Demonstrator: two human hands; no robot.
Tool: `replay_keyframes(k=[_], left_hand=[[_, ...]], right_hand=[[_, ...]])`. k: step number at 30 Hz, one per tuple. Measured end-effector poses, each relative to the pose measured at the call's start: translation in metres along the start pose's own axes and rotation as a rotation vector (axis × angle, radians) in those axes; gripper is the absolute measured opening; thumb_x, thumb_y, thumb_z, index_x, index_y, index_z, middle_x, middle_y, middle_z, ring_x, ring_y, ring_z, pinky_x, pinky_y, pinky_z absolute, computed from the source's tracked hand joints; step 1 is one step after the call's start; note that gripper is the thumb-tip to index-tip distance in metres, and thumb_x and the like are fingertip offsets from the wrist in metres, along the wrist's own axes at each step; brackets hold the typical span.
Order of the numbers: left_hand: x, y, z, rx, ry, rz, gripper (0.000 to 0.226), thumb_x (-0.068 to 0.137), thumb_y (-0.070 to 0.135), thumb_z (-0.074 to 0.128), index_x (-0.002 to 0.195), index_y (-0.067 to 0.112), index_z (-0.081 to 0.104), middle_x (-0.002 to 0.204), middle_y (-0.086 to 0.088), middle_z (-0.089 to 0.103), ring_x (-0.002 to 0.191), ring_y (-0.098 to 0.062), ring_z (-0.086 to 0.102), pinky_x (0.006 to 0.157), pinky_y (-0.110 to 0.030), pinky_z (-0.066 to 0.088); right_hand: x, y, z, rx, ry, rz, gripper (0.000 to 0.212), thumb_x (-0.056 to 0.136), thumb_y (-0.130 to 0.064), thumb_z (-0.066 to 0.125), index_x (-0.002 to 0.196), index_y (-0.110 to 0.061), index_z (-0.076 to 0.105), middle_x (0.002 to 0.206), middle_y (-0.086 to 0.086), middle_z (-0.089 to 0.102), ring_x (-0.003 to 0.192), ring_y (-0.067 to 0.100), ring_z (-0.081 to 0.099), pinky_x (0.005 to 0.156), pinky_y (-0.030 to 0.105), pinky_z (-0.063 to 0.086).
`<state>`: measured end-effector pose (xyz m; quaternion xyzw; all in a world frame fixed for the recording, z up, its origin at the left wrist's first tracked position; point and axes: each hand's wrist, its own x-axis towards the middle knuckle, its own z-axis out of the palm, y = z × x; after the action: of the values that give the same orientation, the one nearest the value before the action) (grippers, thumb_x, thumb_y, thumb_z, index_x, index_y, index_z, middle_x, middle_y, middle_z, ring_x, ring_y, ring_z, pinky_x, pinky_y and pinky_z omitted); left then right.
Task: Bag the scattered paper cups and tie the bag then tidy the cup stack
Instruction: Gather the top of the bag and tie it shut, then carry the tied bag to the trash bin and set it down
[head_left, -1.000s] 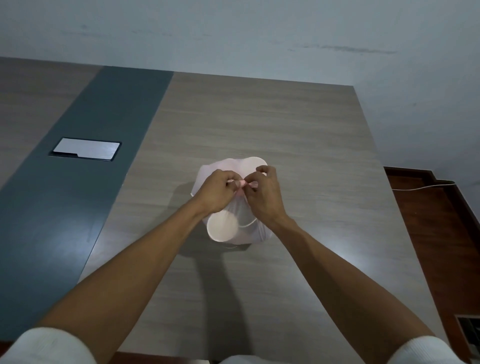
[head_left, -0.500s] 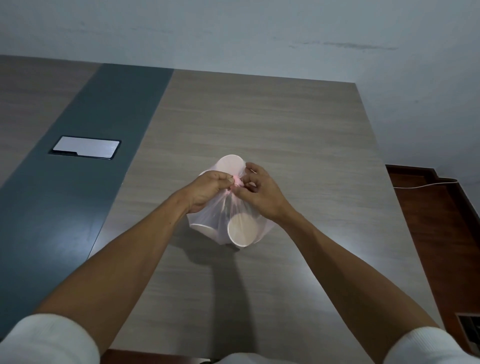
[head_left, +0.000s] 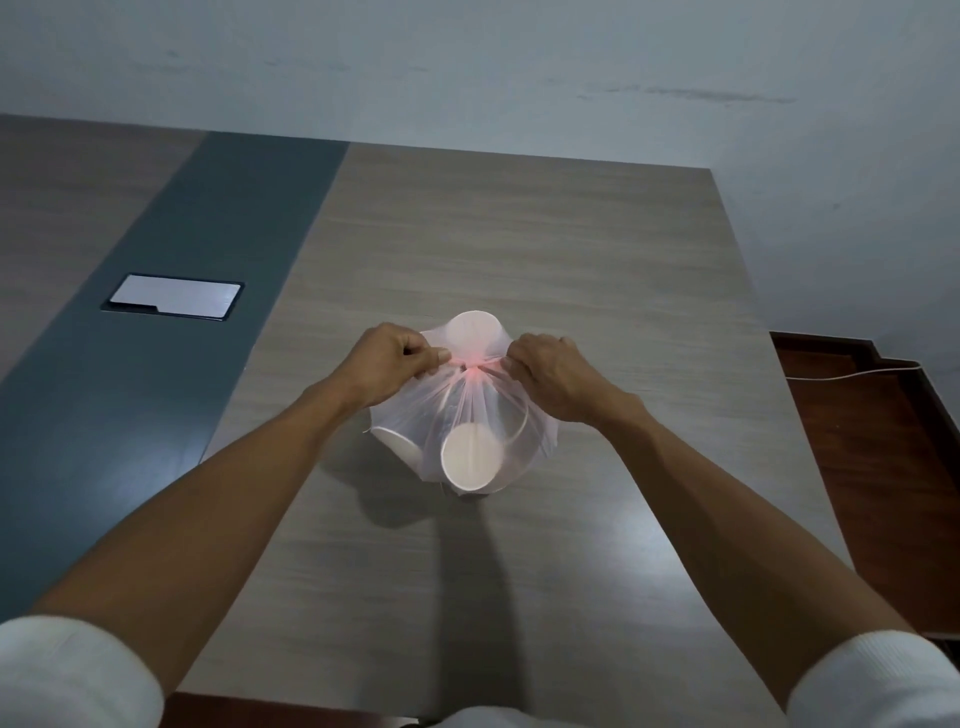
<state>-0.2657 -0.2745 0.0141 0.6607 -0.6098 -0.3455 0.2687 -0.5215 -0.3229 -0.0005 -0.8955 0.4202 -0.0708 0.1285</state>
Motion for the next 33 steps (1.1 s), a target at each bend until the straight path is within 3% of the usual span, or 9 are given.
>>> replay_keyframes(k=[4, 10, 12, 14, 17, 19, 23, 30, 33], left_hand=[[-0.006, -0.008, 0.003, 0.038, -0.027, -0.069, 0.043, 0.093, 0.046, 0.069, 0.063, 0.014, 0.069, 0.057, 0.007, 0.062, 0.051, 0.0, 0.048, 0.059, -0.023, 0.042], [-0.011, -0.022, 0.024, -0.041, 0.104, -0.111, 0.049, 0.09, 0.052, 0.07, 0.071, 0.007, 0.065, 0.067, -0.003, 0.062, 0.062, -0.012, 0.05, 0.064, -0.028, 0.043], [-0.018, -0.031, 0.032, -0.137, 0.256, -0.11, 0.04, 0.088, 0.054, 0.07, 0.082, 0.014, 0.067, 0.083, 0.004, 0.064, 0.074, -0.011, 0.055, 0.073, -0.03, 0.048], [-0.027, -0.046, 0.041, -0.186, 0.443, -0.191, 0.038, 0.088, 0.058, 0.067, 0.108, 0.025, 0.067, 0.117, 0.002, 0.06, 0.101, -0.016, 0.06, 0.093, -0.037, 0.053], [-0.049, -0.071, 0.057, -0.319, 0.494, -0.481, 0.073, 0.083, 0.065, 0.061, 0.145, 0.028, 0.046, 0.15, -0.008, 0.042, 0.132, -0.031, 0.049, 0.109, -0.051, 0.045], [-0.067, -0.079, 0.072, -0.639, 0.427, -0.581, 0.085, 0.076, 0.072, 0.059, 0.147, 0.029, 0.043, 0.148, -0.005, 0.05, 0.132, -0.031, 0.052, 0.102, -0.05, 0.049], [-0.084, -0.074, 0.089, -1.165, 0.261, -0.754, 0.057, 0.091, 0.069, 0.054, 0.131, 0.029, 0.058, 0.122, -0.005, 0.069, 0.111, -0.032, 0.064, 0.089, -0.054, 0.057], [-0.07, -0.059, 0.081, -1.12, 0.215, -0.716, 0.052, 0.097, 0.06, 0.053, 0.139, 0.03, 0.055, 0.127, -0.005, 0.069, 0.109, -0.032, 0.065, 0.086, -0.052, 0.057], [-0.06, -0.049, 0.07, -1.057, 0.147, -0.684, 0.054, 0.096, 0.061, 0.053, 0.138, 0.028, 0.056, 0.126, -0.006, 0.069, 0.108, -0.032, 0.065, 0.074, -0.048, 0.059]], right_hand=[[-0.006, 0.014, 0.006, -0.012, -0.043, -0.011, 0.031, 0.107, -0.026, 0.035, 0.095, -0.011, 0.058, 0.102, 0.01, 0.062, 0.092, 0.032, 0.057, 0.077, 0.036, 0.028], [-0.014, 0.009, 0.022, 0.23, 0.065, 0.169, 0.031, 0.105, -0.037, 0.043, 0.097, -0.013, 0.062, 0.103, 0.004, 0.062, 0.095, 0.024, 0.055, 0.092, 0.048, 0.043], [-0.022, 0.008, 0.032, 0.494, 0.169, 0.321, 0.042, 0.103, -0.05, 0.041, 0.123, -0.018, 0.06, 0.129, 0.003, 0.059, 0.118, 0.021, 0.054, 0.105, 0.049, 0.042], [-0.033, 0.008, 0.041, 0.764, 0.234, 0.518, 0.061, 0.102, -0.058, 0.039, 0.151, -0.021, 0.039, 0.158, 0.003, 0.037, 0.143, 0.021, 0.038, 0.119, 0.046, 0.031], [-0.054, 0.009, 0.064, 1.014, 0.155, 0.75, 0.075, 0.102, -0.061, 0.039, 0.162, -0.026, 0.012, 0.17, -0.003, 0.01, 0.155, 0.02, 0.016, 0.125, 0.046, 0.019], [-0.066, 0.004, 0.078, 1.155, 0.071, 0.8, 0.081, 0.098, -0.064, 0.044, 0.162, -0.029, 0.009, 0.168, -0.004, 0.015, 0.153, 0.024, 0.024, 0.121, 0.052, 0.028], [-0.071, -0.009, 0.09, 1.271, 0.016, 0.781, 0.063, 0.099, -0.061, 0.045, 0.155, -0.036, 0.031, 0.15, -0.005, 0.047, 0.13, 0.023, 0.052, 0.098, 0.048, 0.052], [-0.072, -0.015, 0.097, 1.363, 0.187, 0.844, 0.047, 0.1, -0.049, 0.05, 0.142, -0.028, 0.053, 0.132, -0.005, 0.064, 0.119, 0.02, 0.062, 0.104, 0.05, 0.052], [-0.081, -0.023, 0.085, 1.343, 0.276, 0.862, 0.045, 0.101, -0.047, 0.049, 0.139, -0.026, 0.057, 0.128, -0.004, 0.067, 0.116, 0.019, 0.064, 0.102, 0.05, 0.053]])
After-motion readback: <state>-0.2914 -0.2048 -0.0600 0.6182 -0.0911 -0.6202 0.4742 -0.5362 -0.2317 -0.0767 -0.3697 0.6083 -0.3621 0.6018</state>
